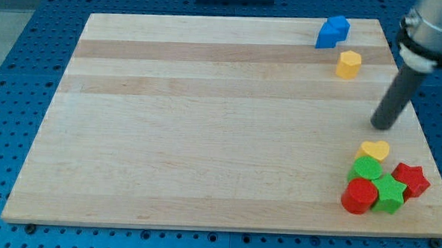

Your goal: Move yellow hexagon closer to the yellow heart

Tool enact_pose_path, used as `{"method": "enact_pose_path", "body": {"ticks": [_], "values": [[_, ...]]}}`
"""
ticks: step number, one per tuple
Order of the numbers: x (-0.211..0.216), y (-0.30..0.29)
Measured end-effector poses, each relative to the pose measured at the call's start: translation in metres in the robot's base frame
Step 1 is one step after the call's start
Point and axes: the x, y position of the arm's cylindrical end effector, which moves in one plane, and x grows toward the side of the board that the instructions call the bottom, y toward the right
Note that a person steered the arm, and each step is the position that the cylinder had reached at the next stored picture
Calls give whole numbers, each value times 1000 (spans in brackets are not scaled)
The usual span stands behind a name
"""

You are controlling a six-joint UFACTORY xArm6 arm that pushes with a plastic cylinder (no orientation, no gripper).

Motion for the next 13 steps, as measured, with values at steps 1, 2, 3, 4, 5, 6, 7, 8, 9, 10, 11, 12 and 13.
{"method": "enact_pose_path", "body": {"ticks": [1, 2, 3, 4, 5, 6, 7, 8, 9, 10, 11, 12, 13], "values": [[-78, 1], [-154, 1], [-165, -20], [-141, -51], [-119, -63], [-99, -54], [-88, -22], [-90, -16], [-94, -16], [-119, -12], [-112, 4], [-96, 11], [-76, 10]]}}
